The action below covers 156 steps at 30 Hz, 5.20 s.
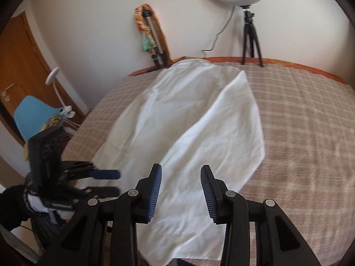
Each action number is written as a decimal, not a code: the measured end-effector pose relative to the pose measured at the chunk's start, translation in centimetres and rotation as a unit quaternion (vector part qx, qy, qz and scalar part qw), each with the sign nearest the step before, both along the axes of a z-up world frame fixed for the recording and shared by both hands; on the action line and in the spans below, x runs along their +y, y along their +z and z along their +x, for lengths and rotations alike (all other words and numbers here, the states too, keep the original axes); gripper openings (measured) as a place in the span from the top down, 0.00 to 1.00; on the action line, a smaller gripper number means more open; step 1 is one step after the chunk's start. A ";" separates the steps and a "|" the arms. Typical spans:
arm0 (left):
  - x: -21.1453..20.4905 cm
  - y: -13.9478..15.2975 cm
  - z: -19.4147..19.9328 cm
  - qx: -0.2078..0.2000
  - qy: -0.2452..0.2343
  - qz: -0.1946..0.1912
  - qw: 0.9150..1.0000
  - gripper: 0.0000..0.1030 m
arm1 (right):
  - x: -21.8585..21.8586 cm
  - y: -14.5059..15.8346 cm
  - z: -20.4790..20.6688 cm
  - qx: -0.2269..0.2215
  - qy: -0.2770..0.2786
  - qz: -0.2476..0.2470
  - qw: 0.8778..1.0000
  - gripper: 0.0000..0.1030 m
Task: Fold small clothes
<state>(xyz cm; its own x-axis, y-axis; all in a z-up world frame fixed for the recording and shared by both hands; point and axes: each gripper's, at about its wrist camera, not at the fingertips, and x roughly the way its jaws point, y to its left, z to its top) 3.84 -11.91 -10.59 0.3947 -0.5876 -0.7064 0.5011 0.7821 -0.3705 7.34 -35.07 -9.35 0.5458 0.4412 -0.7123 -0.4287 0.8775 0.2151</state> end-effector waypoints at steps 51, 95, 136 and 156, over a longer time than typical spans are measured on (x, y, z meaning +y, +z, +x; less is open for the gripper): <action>-10.0 1.6 -5.2 -0.120 0.056 0.001 0.991 0.98 | -10.0 -3.3 10.3 0.103 -0.116 0.200 0.967 0.44; 3.8 -1.2 -6.7 -0.044 0.142 -0.026 0.989 0.98 | 17.6 -5.1 14.6 0.105 0.041 -0.019 0.993 0.91; 14.5 -1.0 -8.1 0.014 0.141 0.051 0.989 0.58 | 4.7 -6.4 -5.4 0.123 0.098 0.016 0.987 0.60; 15.8 -4.0 -6.7 0.137 0.139 -0.097 0.976 0.86 | 2.9 -8.8 -5.3 0.226 0.112 0.125 0.960 0.60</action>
